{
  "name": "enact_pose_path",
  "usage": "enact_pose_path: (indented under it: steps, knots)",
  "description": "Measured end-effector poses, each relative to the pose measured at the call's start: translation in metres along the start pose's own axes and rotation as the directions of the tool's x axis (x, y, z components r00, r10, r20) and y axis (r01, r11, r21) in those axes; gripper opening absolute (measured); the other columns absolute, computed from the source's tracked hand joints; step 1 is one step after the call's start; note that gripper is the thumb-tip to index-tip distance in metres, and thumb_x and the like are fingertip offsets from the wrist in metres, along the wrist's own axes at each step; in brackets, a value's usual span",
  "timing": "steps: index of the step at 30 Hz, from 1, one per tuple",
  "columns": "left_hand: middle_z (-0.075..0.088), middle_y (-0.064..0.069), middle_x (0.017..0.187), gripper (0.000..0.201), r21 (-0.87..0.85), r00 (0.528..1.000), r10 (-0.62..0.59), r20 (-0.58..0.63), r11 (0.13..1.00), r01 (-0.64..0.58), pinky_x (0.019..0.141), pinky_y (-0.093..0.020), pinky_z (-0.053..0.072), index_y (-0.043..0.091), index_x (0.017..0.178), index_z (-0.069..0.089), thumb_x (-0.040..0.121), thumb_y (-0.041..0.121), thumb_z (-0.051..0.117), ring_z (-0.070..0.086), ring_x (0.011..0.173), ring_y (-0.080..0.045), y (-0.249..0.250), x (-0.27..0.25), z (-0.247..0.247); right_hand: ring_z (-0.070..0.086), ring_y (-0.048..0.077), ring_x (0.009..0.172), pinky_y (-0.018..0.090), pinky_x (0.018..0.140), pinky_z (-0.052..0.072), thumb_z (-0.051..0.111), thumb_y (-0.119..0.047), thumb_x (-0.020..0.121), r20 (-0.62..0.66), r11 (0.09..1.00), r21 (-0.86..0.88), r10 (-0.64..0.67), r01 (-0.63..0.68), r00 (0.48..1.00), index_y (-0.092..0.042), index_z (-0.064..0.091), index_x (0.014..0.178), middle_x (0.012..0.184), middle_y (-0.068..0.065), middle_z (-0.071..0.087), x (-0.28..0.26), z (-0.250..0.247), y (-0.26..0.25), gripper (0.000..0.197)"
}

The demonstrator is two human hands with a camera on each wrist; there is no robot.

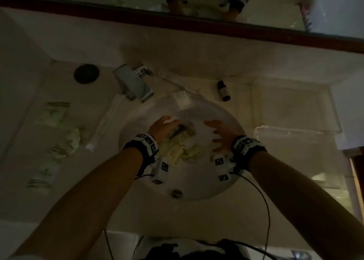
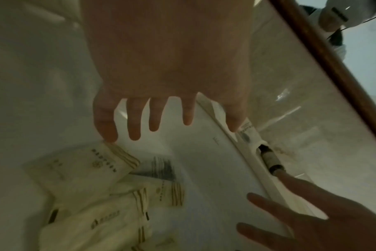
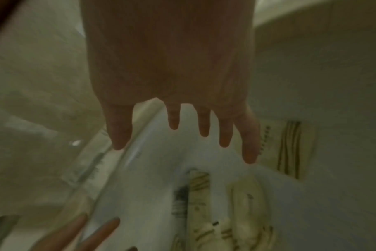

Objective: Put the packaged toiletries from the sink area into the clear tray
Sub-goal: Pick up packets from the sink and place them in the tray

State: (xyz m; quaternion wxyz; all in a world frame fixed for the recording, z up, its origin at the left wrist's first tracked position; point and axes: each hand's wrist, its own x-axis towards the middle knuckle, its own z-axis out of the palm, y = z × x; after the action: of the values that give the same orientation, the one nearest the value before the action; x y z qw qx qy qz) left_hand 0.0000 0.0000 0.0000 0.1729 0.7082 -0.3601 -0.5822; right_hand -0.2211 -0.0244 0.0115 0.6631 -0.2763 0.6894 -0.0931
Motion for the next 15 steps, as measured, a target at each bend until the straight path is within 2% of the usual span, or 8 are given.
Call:
enact_pose_path:
  steps: [3, 5, 6, 9, 15]
  knots:
    - [0.044, 0.0, 0.143, 0.072, 0.01, 1.0, -0.005, 0.002, 1.0, 0.005, 0.092, -0.028, 0.041, 0.031, 0.14, 0.039, 0.079, 0.065, 0.058, 0.048, 0.123, -0.021, 0.0, 0.008, 0.004, 0.04, 0.035, 0.126, 0.058, 0.094, 0.045, 0.069, -0.057, 0.075, -0.005, 0.999, -0.038, 0.035, -0.035, 0.999, -0.036, 0.034, 0.142, 0.144, 0.003, 0.035, 0.011, 0.006, 0.005, 0.079]
    - [0.047, -0.001, 0.142, 0.091, 0.028, 1.0, 0.019, 0.019, 0.999, -0.019, 0.101, -0.031, 0.043, 0.031, 0.137, 0.041, 0.06, 0.077, 0.058, 0.049, 0.124, -0.022, -0.004, 0.014, 0.008, 0.04, 0.035, 0.126, 0.058, 0.097, 0.044, 0.069, -0.057, 0.075, 0.01, 0.998, -0.041, 0.052, -0.052, 0.999, -0.034, 0.033, 0.143, 0.145, 0.004, 0.035, 0.022, 0.01, 0.01, 0.081]
    - [0.047, -0.002, 0.142, 0.095, 0.038, 1.0, 0.021, 0.02, 0.999, -0.022, 0.104, -0.033, 0.042, 0.031, 0.137, 0.042, 0.056, 0.079, 0.057, 0.05, 0.124, -0.022, -0.005, 0.016, 0.009, 0.039, 0.035, 0.128, 0.057, 0.098, 0.044, 0.069, -0.056, 0.076, 0.01, 0.997, -0.052, 0.062, -0.061, 0.998, -0.033, 0.031, 0.145, 0.146, 0.005, 0.033, 0.026, 0.011, 0.012, 0.081]
    - [0.047, -0.001, 0.141, 0.07, 0.074, 0.999, 0.047, 0.02, 0.996, -0.048, 0.107, -0.034, 0.039, 0.031, 0.137, 0.042, 0.078, 0.067, 0.057, 0.048, 0.125, -0.023, -0.007, 0.026, 0.012, 0.035, 0.037, 0.132, 0.057, 0.096, 0.045, 0.07, -0.05, 0.079, 0.022, 0.99, -0.097, 0.106, -0.104, 0.994, -0.035, 0.029, 0.145, 0.151, 0.007, 0.028, 0.039, 0.014, 0.013, 0.079]
    - [0.054, -0.005, 0.134, 0.057, 0.065, 0.998, 0.054, 0.012, 0.996, -0.055, 0.104, -0.034, 0.043, 0.033, 0.132, 0.047, 0.083, 0.059, 0.058, 0.052, 0.12, -0.022, -0.015, 0.044, 0.014, 0.03, 0.038, 0.137, 0.058, 0.093, 0.046, 0.075, -0.032, 0.079, 0.024, 0.966, -0.175, 0.198, -0.191, 0.98, -0.035, 0.038, 0.141, 0.153, 0.007, 0.028, 0.06, 0.015, 0.021, 0.072]
